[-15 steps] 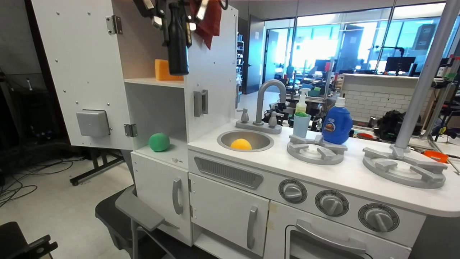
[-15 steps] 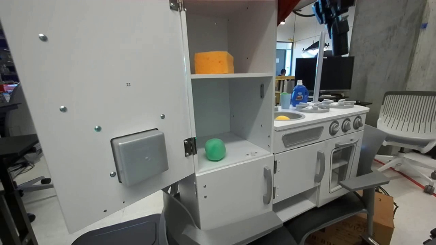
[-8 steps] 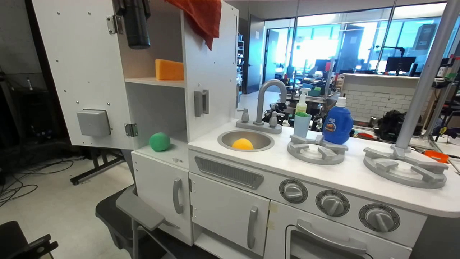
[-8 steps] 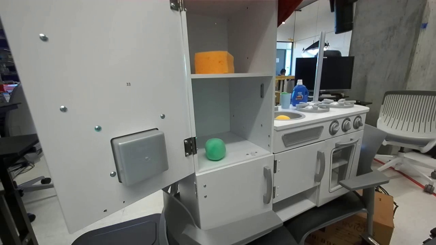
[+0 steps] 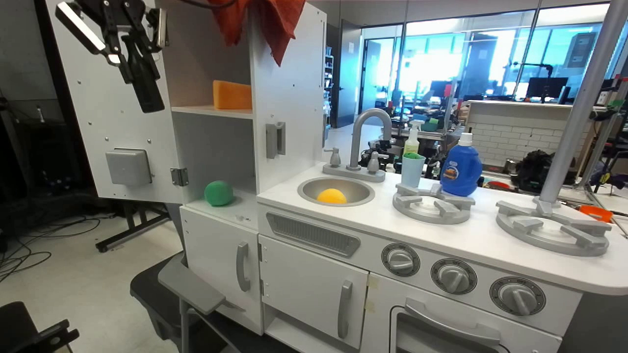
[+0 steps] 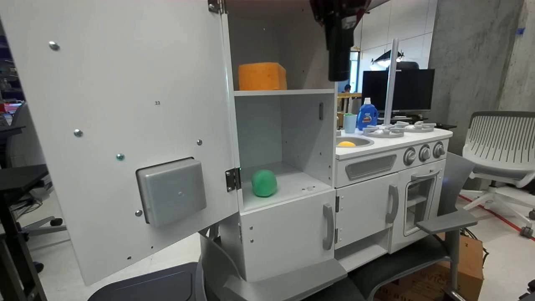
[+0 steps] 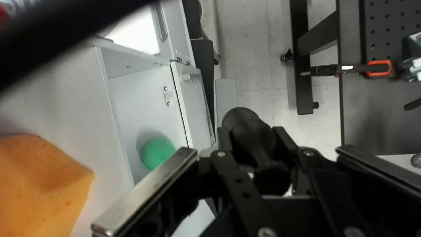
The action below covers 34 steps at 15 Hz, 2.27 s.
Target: Put the black bottle and the sponge on the top shelf then close the door
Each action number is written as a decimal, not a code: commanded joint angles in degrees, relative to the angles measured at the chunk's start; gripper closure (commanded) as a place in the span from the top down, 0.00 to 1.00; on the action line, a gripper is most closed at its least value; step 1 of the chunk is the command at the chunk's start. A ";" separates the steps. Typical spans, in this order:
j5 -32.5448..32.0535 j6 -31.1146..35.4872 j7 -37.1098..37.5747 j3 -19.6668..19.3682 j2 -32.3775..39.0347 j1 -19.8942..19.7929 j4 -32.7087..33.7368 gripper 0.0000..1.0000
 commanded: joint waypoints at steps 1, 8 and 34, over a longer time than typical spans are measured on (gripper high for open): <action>-2.91 7.96 6.84 0.67 1.23 1.02 -1.43 0.11; -14.81 24.52 27.05 0.01 2.26 1.39 -5.18 0.11; -76.51 29.32 102.27 -0.41 21.27 2.90 11.58 0.11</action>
